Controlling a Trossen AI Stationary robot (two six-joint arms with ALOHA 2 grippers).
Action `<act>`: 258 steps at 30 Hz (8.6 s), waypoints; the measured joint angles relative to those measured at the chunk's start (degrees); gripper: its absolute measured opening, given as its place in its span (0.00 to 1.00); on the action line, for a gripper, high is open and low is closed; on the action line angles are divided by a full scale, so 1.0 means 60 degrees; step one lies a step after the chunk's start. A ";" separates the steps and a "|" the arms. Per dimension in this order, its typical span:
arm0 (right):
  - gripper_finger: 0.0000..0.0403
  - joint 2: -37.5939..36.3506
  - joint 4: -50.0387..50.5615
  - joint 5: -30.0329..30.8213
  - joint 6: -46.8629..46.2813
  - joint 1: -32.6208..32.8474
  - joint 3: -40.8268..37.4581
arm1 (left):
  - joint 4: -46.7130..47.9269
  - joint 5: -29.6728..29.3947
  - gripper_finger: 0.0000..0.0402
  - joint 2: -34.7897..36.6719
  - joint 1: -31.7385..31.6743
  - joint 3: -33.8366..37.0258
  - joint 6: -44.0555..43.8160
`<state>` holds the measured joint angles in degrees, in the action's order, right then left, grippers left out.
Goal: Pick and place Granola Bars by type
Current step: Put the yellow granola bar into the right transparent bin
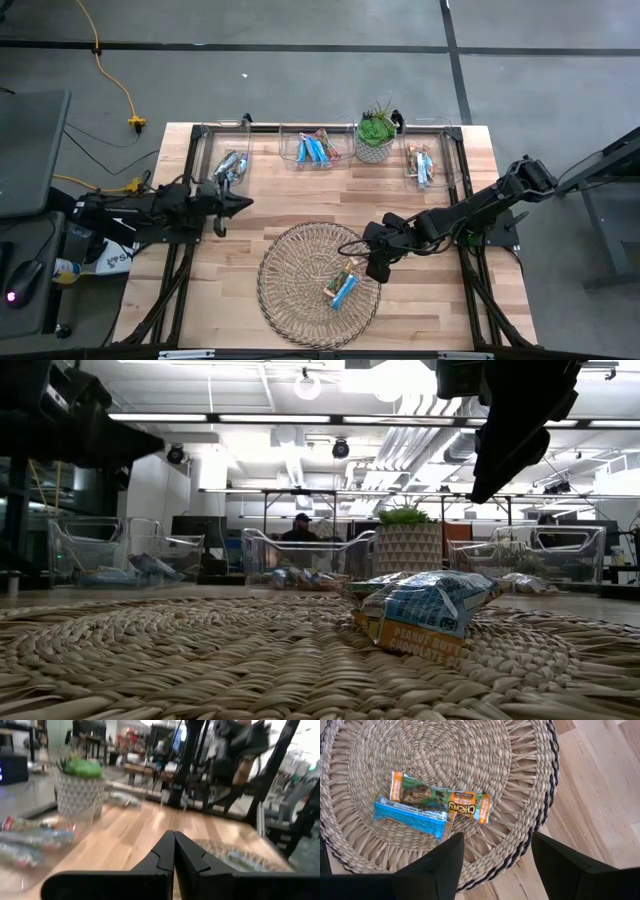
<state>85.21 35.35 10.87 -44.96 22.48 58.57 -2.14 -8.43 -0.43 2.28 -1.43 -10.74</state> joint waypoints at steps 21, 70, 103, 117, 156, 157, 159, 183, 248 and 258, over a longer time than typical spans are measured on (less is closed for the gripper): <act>0.54 0.0000 0.0000 0.0018 0.0072 0.0000 0.0000 | 0.0460 0.0759 0.00 -0.0683 -0.0004 -0.0015 0.1821; 0.52 0.2670 -0.4871 -0.0277 0.8077 0.1527 0.0000 | 0.0376 0.0646 0.00 -0.1472 -0.0004 0.0000 0.1490; 0.54 0.3195 -0.4936 -0.0136 0.8829 0.1566 0.0024 | 0.0372 0.0650 0.00 -0.1472 -0.0004 0.0004 0.1490; 0.53 0.3646 -0.5165 -0.0124 0.8826 0.1548 0.0036 | 0.0372 0.0653 0.00 -0.1470 0.0000 0.0002 0.1490; 0.15 0.3676 -0.4421 -0.0809 0.7450 0.1311 0.0044 | 0.0372 0.0653 0.00 -0.1471 -0.0001 0.0004 0.1489; 0.15 0.3676 -0.4440 -0.0815 0.7445 0.1311 0.0044 | 0.0372 0.0653 0.00 -0.1469 0.0000 0.0004 0.1489; 0.14 0.3676 -0.4496 -0.0836 0.7251 0.1311 0.0040 | 0.0372 0.0653 0.00 -0.1468 0.0000 0.0000 0.1487; 0.11 0.0663 -0.6765 -0.0203 0.4998 0.0838 0.0040 | 0.0372 0.0653 0.00 -0.1468 0.0000 0.0004 0.1486; 0.12 -0.3818 0.2184 0.4814 -0.2450 -0.8115 -0.1030 | 0.0372 0.0652 0.00 -0.1472 0.0000 0.0004 0.1489; 0.12 -0.3817 0.0408 0.2931 -0.3624 -0.8929 -0.3733 | 0.0372 0.0650 0.00 -0.1472 -0.0003 0.0004 0.1486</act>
<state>62.31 37.80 28.46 -66.71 -31.10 36.17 0.10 -4.53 -9.26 2.27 -1.41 -1.83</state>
